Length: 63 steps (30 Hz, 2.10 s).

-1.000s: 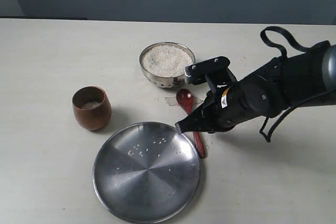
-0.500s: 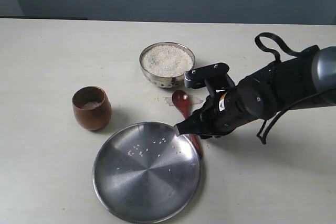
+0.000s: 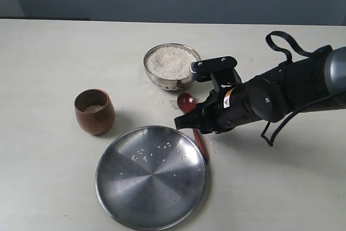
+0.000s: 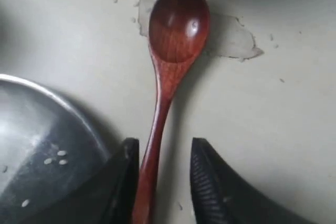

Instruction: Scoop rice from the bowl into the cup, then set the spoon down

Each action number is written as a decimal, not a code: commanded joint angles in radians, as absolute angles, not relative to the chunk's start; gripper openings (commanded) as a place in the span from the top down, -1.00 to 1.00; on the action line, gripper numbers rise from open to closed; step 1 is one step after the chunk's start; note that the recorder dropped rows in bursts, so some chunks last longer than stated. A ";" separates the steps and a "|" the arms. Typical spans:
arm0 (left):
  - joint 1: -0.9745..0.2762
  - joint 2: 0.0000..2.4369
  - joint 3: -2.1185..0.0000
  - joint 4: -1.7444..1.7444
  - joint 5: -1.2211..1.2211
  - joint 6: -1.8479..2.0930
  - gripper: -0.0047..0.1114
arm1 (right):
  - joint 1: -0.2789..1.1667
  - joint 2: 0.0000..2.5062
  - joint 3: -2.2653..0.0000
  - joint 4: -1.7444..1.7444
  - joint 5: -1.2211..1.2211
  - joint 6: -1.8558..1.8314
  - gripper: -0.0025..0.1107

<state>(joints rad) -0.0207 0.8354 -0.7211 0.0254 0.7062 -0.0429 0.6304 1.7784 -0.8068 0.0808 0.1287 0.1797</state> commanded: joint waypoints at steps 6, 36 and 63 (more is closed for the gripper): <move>-0.022 0.837 -0.728 0.027 0.703 -0.044 0.91 | 0.688 1.794 -0.803 0.073 0.049 0.173 0.37; -0.022 0.837 -0.728 0.027 0.703 -0.044 0.91 | 0.686 1.822 -0.805 0.093 -0.043 0.177 0.37; -0.022 0.837 -0.728 0.027 0.703 -0.044 0.91 | 0.578 1.860 -0.814 0.074 0.047 0.168 0.47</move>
<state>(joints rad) -0.0207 0.8354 -0.7211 0.0254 0.7062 -0.0429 0.5900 1.8583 -0.8108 0.0849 0.0275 0.1751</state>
